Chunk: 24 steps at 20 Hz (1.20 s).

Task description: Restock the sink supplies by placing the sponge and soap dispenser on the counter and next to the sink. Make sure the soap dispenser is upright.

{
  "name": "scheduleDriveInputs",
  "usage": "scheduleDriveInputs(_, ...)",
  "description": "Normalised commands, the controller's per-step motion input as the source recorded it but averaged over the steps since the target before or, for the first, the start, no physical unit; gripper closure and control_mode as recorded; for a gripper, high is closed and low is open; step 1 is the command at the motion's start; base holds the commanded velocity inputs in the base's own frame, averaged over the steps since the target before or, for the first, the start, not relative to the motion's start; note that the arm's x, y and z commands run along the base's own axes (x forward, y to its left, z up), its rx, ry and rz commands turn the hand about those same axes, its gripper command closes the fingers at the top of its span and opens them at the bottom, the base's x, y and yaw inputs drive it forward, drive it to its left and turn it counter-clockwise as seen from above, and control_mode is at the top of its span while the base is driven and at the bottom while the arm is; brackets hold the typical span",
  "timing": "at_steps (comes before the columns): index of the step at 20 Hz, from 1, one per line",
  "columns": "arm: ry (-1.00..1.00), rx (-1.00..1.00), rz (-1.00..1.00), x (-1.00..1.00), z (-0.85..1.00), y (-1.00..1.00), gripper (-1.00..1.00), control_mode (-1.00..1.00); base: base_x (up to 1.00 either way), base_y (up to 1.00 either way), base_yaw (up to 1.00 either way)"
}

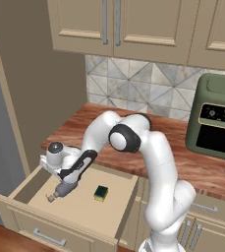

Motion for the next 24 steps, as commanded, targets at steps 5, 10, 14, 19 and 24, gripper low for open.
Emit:
scheduleDriveInputs(5, 0.00, 0.05, -0.15, -0.30, -0.08, 0.00, -1.00, -1.00, 0.00, 0.00, 0.00)
scheduleDriveInputs(10, -0.01, 0.11, -0.07, -0.59, -0.12, -0.02, -1.00, -1.00, 0.00, 0.00, 0.00)
scheduleDriveInputs(14, 0.00, 0.19, -0.04, -0.71, -0.12, -0.06, -1.00, -1.00, 0.00, 0.00, 0.00)
scheduleDriveInputs(19, 0.00, 0.16, -0.08, -0.56, 0.09, -0.13, -1.00, -1.00, 0.00, 0.00, 0.00)
scheduleDriveInputs(24, 0.04, 0.04, -0.17, -0.20, 0.37, -0.29, -1.00, -1.00, 0.00, 0.00, 0.00)
